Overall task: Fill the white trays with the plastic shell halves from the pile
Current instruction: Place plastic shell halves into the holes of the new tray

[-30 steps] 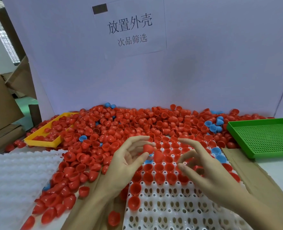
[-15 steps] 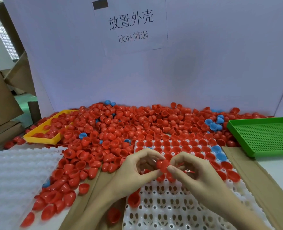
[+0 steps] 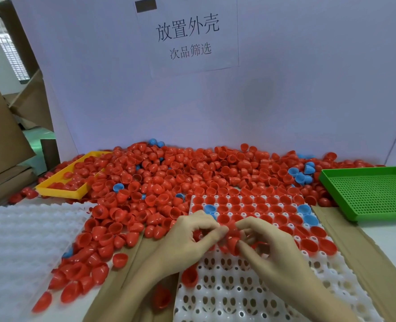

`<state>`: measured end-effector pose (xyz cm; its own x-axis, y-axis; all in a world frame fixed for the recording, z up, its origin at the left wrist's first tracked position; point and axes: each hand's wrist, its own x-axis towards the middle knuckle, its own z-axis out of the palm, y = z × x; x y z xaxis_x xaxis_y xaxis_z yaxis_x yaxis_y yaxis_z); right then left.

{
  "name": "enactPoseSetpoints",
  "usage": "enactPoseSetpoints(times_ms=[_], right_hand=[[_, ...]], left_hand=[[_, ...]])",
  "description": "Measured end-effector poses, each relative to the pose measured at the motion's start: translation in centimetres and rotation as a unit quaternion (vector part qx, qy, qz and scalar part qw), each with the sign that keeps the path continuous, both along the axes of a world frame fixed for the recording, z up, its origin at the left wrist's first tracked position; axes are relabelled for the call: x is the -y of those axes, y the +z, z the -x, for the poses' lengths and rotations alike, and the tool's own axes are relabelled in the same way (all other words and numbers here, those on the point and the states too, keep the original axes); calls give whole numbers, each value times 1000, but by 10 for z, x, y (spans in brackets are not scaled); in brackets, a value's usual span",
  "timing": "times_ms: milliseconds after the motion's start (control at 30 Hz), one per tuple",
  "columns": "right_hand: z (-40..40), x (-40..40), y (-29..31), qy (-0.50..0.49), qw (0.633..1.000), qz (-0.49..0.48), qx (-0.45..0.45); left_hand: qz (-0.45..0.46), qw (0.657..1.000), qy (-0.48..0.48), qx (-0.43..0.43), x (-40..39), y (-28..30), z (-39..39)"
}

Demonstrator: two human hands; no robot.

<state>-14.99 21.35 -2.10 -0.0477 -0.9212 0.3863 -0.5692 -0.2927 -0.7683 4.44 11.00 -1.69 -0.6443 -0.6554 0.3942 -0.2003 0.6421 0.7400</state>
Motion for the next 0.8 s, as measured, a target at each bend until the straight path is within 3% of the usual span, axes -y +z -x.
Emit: enactPoseSetpoints(times_ms=[233, 533, 700, 800], right_hand=[[-23, 0, -3, 29, 997, -36, -55], [-25, 1, -7, 50, 996, -48, -59], [-21, 1, -6, 52, 997, -40, -39], [-14, 1, -4, 41, 998, -36, -24]], left_hand=[[26, 987, 153, -49, 27, -5, -15], [166, 929, 318, 87, 56, -26, -32], [132, 918, 319, 196, 64, -34, -40], [141, 914, 319, 208, 67, -38, -41]])
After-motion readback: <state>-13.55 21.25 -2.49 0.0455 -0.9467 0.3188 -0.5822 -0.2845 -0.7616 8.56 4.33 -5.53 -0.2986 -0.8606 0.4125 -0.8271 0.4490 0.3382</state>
